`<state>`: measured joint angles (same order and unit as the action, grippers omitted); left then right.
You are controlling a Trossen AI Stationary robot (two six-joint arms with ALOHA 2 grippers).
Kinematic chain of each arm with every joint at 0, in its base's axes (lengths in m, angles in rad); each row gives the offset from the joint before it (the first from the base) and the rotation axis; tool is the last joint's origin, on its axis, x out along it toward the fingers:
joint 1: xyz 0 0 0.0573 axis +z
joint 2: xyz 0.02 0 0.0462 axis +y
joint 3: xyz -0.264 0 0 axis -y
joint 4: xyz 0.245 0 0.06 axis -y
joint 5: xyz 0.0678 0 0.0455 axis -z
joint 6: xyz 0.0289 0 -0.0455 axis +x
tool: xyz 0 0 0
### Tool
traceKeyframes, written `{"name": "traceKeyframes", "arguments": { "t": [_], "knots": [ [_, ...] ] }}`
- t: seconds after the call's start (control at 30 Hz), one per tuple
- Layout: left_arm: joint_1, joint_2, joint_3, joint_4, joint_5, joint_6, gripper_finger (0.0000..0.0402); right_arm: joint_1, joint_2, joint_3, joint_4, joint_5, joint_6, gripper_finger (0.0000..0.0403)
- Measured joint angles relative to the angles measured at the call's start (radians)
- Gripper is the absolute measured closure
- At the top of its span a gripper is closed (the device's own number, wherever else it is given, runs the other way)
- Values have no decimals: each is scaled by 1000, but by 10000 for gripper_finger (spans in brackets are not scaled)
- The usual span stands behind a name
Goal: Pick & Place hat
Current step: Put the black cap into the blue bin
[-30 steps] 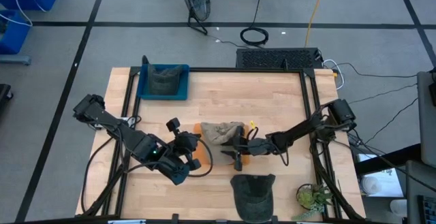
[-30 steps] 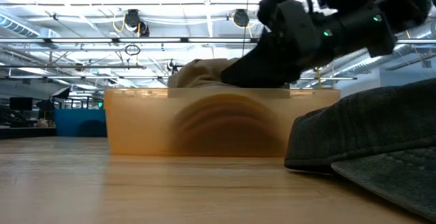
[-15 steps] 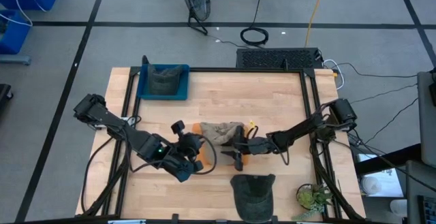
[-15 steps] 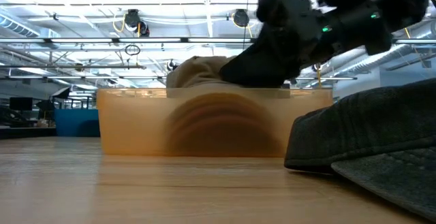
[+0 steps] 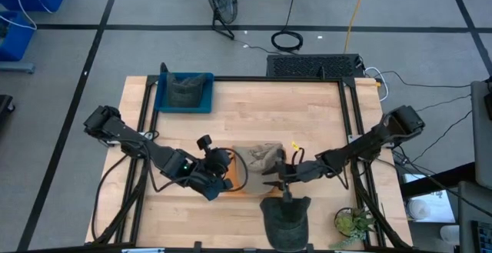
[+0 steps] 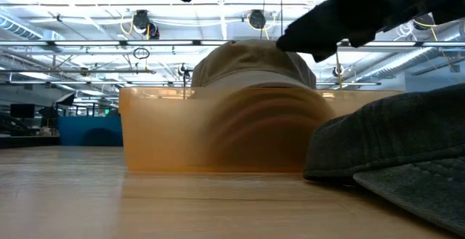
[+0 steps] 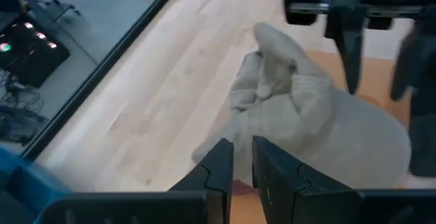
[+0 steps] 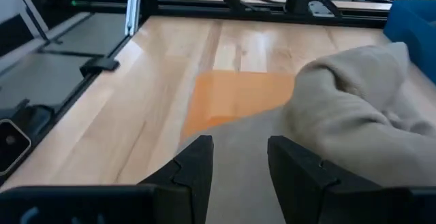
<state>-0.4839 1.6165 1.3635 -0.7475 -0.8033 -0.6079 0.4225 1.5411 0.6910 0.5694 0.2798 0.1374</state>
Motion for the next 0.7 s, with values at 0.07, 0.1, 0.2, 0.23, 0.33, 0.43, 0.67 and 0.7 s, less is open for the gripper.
{"name": "traceKeyframes", "arguments": {
  "t": [0.07,0.1,0.2,0.23,0.33,0.43,0.67,0.7],
  "knots": [
    [0,0,-7,36,26,28,339,4,-19,0,-10,3,-4,275],
    [-1,0,-13,51,43,39,339,4,-27,0,-7,3,-6,275],
    [-2,0,-36,99,71,67,339,11,-54,0,-18,4,-13,275],
    [-2,0,-45,114,72,79,339,12,-63,0,-21,4,-20,275],
    [2,0,-68,137,71,116,339,18,-91,0,-29,9,-46,275],
    [13,0,-96,181,46,136,339,19,-113,1,-39,53,-69,275],
    [57,0,-111,272,65,261,339,11,-136,1,-116,65,-121,275],
    [66,0,-111,284,82,286,339,11,-136,2,-120,66,-136,275]
  ]
}}
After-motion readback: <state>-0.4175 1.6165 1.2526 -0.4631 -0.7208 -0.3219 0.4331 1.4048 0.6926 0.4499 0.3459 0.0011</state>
